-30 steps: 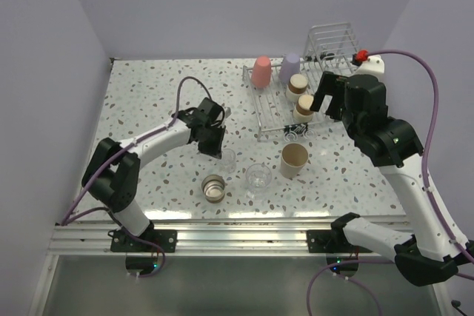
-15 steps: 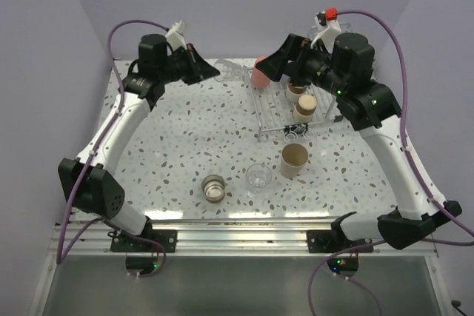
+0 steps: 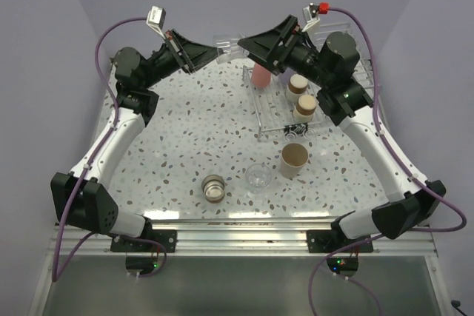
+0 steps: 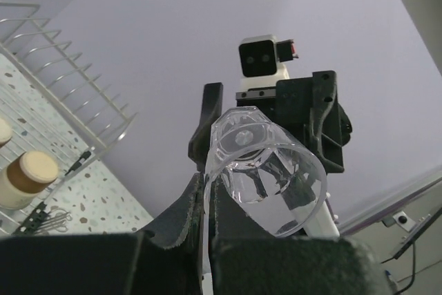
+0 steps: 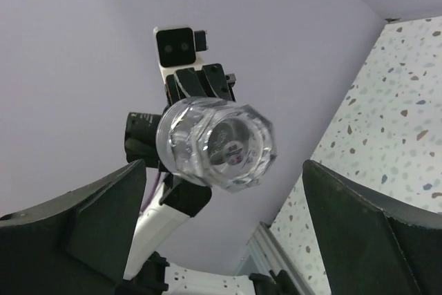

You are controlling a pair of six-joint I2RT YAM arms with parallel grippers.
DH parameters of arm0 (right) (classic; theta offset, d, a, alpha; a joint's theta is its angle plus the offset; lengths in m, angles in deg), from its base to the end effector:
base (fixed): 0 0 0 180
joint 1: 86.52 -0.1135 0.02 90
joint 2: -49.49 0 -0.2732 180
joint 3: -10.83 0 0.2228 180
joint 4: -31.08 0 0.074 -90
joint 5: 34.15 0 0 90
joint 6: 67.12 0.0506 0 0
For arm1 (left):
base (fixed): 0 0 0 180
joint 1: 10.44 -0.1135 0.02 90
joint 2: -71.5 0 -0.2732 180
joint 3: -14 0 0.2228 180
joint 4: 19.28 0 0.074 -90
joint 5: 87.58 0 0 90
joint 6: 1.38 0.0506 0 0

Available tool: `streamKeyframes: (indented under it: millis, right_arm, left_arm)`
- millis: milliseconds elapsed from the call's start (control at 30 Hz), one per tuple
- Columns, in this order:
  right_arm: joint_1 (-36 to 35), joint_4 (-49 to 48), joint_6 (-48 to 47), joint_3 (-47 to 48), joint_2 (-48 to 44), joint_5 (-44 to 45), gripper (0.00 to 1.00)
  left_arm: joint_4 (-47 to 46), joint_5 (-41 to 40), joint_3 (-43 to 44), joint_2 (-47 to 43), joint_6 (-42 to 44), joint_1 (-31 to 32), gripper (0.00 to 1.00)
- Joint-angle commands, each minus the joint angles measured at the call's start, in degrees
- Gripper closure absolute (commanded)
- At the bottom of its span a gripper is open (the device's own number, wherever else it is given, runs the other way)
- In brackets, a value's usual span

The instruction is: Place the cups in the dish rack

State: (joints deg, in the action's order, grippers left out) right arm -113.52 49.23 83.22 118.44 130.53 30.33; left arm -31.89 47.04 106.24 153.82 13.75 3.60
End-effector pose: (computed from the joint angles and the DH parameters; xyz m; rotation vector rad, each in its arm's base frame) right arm 0.2530 0.1534 0.5005 0.0562 1.6393 1.5295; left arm 0.2869 -0.1084 0.4648 0.0307 1.5241 -1.7425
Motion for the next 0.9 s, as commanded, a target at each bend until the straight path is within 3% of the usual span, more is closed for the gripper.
streamKeyframes:
  millis: [0, 533, 767, 867]
  right_arm:
    - [0.0, -10.0, 7.0, -0.3, 0.2, -1.4, 0.02]
    - [-0.6, -13.0, 10.2, 1.0, 2.7, -2.3, 0.09]
    - [-0.9, -11.9, 9.4, 2.6, 3.8, -3.9, 0.24]
    - [-1.0, -11.1, 8.9, 3.5, 4.1, -4.5, 0.39]
  left_arm:
    - [-10.3, 0.8, -1.7, -2.9, -6.3, 0.0, 1.0]
    - [-12.5, -1.3, -2.9, -1.6, -7.2, 0.3, 1.0]
    - [-11.3, -3.8, -3.1, -1.5, -5.6, 1.8, 1.0]
    - [-10.7, -5.2, -3.4, -1.3, -5.5, 2.6, 1.0]
